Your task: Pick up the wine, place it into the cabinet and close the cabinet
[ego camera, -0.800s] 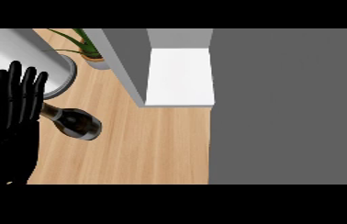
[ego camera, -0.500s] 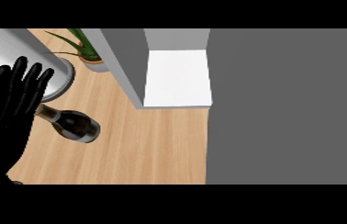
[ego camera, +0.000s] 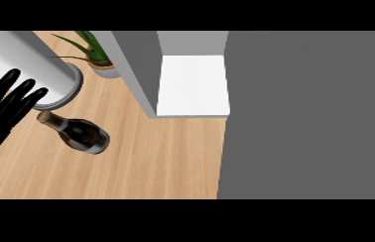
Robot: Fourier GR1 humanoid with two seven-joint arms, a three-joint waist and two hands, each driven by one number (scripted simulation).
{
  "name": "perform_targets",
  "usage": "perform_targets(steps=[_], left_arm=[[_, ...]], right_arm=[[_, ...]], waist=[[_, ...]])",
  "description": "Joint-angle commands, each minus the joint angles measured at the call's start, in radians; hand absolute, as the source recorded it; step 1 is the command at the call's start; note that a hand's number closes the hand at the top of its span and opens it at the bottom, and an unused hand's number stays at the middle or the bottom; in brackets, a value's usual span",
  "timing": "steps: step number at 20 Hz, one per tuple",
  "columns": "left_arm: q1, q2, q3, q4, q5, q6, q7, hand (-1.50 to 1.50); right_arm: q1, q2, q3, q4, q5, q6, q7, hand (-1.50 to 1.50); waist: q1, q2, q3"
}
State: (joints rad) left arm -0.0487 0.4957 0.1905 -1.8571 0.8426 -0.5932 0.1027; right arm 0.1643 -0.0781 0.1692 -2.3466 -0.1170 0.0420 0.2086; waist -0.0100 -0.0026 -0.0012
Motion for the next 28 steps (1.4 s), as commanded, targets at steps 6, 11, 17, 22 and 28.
perform_targets(steps=[6,11,17,22,28], left_arm=[[-0.003,0.194,0.116,0.029,0.344,-0.033,0.175,-1.50],[-0.016,0.246,0.165,0.086,0.423,-0.052,0.234,-1.50],[0.041,0.212,0.167,-0.063,0.395,0.049,0.280,-1.50],[0.004,0.182,0.178,0.017,0.335,0.009,0.267,-1.50],[-0.058,0.172,0.147,0.115,0.279,-0.024,0.277,-1.50]], right_arm=[[0.023,0.014,0.161,-0.299,0.098,-0.095,0.287,-1.50],[-0.075,0.074,0.325,-0.238,0.266,-0.184,0.337,-1.50],[-0.002,0.003,0.286,-0.326,0.217,-0.176,0.351,-1.50],[-0.058,0.003,0.321,-0.303,0.263,-0.228,0.370,-1.50],[-0.101,-0.039,0.315,-0.361,0.246,-0.260,0.444,-1.50]], waist=[[0.007,-0.001,0.001],[0.010,0.000,-0.001],[0.009,-0.003,0.001],[0.002,-0.001,0.000],[-0.007,-0.001,0.000]])
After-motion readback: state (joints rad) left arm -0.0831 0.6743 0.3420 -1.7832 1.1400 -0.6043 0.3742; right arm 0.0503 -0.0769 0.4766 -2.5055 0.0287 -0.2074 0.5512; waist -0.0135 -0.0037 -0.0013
